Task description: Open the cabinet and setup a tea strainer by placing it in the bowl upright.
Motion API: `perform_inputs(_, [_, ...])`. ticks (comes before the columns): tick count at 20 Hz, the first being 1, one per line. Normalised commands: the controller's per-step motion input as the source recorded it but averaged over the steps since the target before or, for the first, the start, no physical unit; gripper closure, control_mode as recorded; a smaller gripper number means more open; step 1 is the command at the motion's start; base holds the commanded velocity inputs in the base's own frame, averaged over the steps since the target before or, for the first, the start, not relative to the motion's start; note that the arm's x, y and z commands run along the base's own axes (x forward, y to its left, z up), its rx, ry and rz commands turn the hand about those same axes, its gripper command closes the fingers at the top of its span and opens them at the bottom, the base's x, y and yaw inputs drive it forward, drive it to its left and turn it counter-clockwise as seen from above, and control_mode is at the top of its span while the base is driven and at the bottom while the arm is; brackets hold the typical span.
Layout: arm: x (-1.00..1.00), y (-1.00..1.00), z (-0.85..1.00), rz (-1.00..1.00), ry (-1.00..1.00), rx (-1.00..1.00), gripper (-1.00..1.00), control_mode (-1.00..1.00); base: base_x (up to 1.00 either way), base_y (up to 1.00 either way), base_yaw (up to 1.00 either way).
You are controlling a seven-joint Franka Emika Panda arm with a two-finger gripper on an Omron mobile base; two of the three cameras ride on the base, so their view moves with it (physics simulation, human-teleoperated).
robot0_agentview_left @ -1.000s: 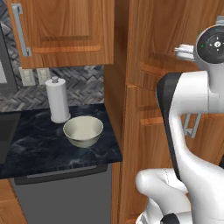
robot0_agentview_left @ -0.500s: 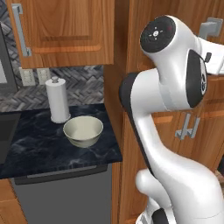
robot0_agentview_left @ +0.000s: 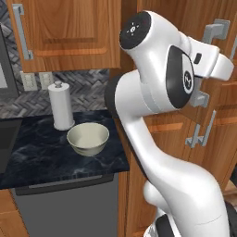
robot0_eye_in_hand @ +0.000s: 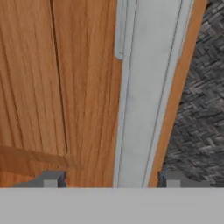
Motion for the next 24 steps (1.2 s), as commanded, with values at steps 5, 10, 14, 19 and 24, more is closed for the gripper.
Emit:
perform_inputs(5, [0.00, 0.21, 0.00, 0.00, 0.00, 0.00, -1.00, -1.00, 0.00, 0.00, 0.00])
perform_inputs(10, [-0.10, 0.15, 0.00, 0.00, 0.00, 0.02, -1.00, -1.00, 0.00, 0.00, 0.00])
perform_inputs(14, [-0.26, 0.01, 0.00, 0.07, 0.07, 0.20, -1.00, -1.00, 0.00, 0.00, 0.00])
perform_inputs(19, [-0.40, -0.10, -0.01, 0.14, 0.08, 0.34, -1.00, -1.00, 0.00, 0.00, 0.00])
perform_inputs(24, [-0.28, -0.23, -0.05, 0.16, 0.10, 0.38, -1.00, -1.00, 0.00, 0.00, 0.00])
